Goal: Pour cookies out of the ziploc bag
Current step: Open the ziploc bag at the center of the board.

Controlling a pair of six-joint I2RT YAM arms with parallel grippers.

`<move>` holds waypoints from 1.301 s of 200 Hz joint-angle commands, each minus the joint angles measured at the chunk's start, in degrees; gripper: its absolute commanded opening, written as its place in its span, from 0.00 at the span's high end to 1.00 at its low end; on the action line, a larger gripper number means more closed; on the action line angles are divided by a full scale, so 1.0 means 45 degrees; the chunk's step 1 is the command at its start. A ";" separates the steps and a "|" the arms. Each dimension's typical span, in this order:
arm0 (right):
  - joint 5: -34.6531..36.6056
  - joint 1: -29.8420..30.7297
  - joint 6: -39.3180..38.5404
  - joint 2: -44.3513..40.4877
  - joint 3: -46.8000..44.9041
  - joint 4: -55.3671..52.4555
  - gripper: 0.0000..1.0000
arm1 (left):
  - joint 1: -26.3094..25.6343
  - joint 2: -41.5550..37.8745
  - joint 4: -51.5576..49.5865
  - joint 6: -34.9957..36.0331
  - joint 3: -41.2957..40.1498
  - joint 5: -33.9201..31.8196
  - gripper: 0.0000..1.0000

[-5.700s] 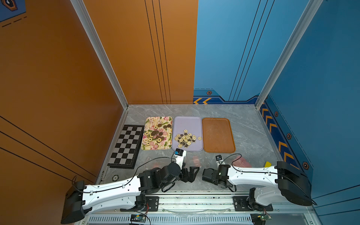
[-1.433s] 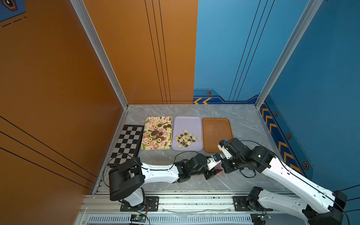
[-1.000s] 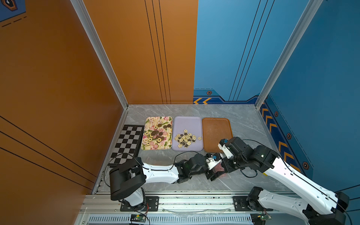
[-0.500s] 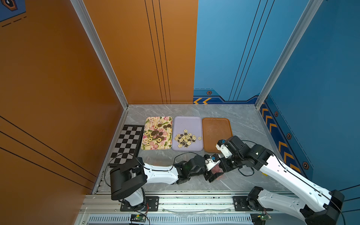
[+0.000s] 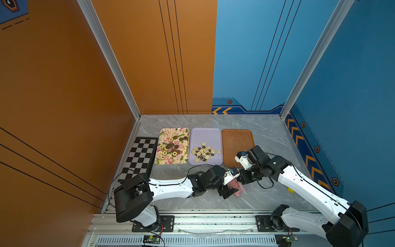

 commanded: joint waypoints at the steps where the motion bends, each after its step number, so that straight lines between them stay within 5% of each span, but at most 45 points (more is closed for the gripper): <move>1: -0.0732 -0.0013 -0.0079 -0.0307 0.0236 0.0608 1.00 | -0.0039 0.0441 -0.0009 0.0709 0.0767 0.1000 0.09; 79: -0.1478 -0.0132 0.0266 -0.0616 -0.0317 0.1071 1.00 | -0.0034 0.1914 0.0888 0.1345 0.1573 0.0325 0.07; 104: -0.1644 -0.0150 0.0783 -0.0864 -0.0574 0.1635 1.00 | -0.0060 0.2171 0.1111 0.1384 0.1682 0.0772 0.17; 155: -0.2971 -0.0328 0.3028 -0.2130 -0.2105 0.4791 1.00 | -0.0015 0.1905 0.5745 -0.0085 -0.0668 0.0387 0.15; 215: -0.3270 -0.0509 0.3748 -0.2749 -0.2564 0.5105 1.00 | 0.0175 0.2140 0.7049 -0.0366 -0.1436 0.0601 0.16; 260: -0.2774 -0.0597 0.3905 -0.2355 -0.2818 0.5202 1.00 | 0.0347 0.2235 0.7312 -0.0363 -0.1532 0.0682 0.33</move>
